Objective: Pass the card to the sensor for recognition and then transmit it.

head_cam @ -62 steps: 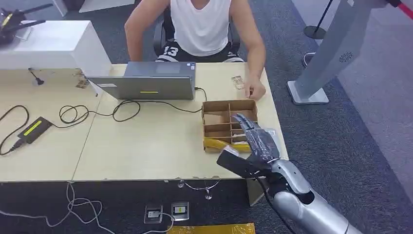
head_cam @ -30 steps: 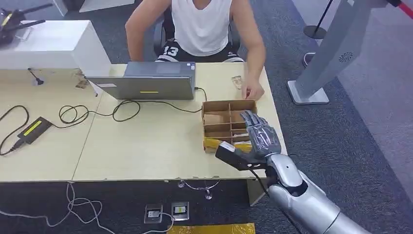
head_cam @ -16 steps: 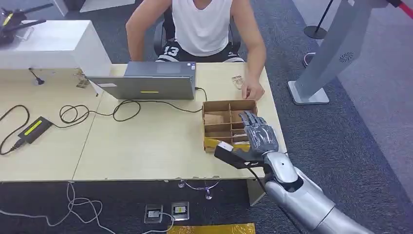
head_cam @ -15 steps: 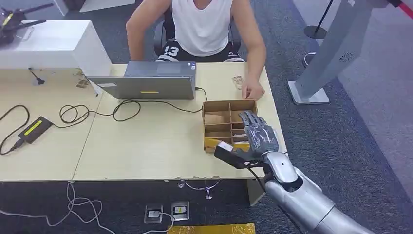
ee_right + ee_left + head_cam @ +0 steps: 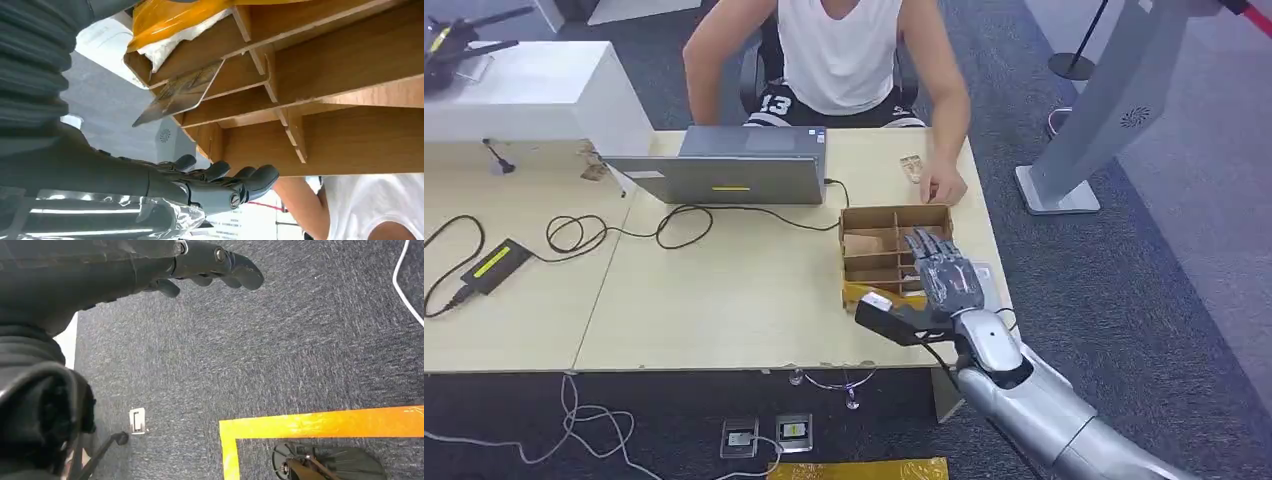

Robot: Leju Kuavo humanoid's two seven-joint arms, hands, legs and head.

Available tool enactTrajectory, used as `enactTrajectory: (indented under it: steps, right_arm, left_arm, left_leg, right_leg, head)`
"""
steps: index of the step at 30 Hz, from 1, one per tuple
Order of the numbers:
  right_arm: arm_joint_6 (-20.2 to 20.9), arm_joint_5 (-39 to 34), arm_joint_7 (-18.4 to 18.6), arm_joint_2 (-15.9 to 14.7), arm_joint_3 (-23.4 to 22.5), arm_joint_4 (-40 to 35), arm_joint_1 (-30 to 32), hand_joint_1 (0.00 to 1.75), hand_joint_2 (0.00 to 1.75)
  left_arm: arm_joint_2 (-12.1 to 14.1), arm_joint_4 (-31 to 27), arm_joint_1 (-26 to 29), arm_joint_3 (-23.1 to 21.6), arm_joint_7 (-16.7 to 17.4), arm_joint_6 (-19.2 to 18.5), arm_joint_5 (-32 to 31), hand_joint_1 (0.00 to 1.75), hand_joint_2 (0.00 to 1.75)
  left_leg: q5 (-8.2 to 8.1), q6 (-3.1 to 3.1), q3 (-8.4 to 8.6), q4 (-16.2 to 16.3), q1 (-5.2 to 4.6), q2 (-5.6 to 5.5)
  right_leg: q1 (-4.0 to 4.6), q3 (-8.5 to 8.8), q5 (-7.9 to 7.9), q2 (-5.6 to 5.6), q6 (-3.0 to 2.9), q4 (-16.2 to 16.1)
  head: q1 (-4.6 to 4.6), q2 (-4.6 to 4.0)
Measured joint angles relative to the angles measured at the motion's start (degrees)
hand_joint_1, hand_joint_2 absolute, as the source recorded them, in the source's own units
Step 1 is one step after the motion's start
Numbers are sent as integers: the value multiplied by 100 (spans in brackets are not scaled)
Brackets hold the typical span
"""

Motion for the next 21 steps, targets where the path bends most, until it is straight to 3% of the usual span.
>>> enactTrajectory:
  steps: [10,21]
  right_arm:
    - [-326,-116,210,-48,-57,98,4,0,175]
    - [-415,-122,354,-280,-264,-129,72,0,175]
  left_arm:
    - [-15,0,10,0,0,42,20,0,0]
    - [-17,0,7,0,0,39,-17,0,0]
  left_leg:
    - [0,0,2,1,0,1]
    - [0,0,3,1,0,6]
  right_leg:
    - [0,-3,0,3,0,-1]
    - [0,-3,0,11,0,-1]
  head:
    - [0,2]
    - [0,2]
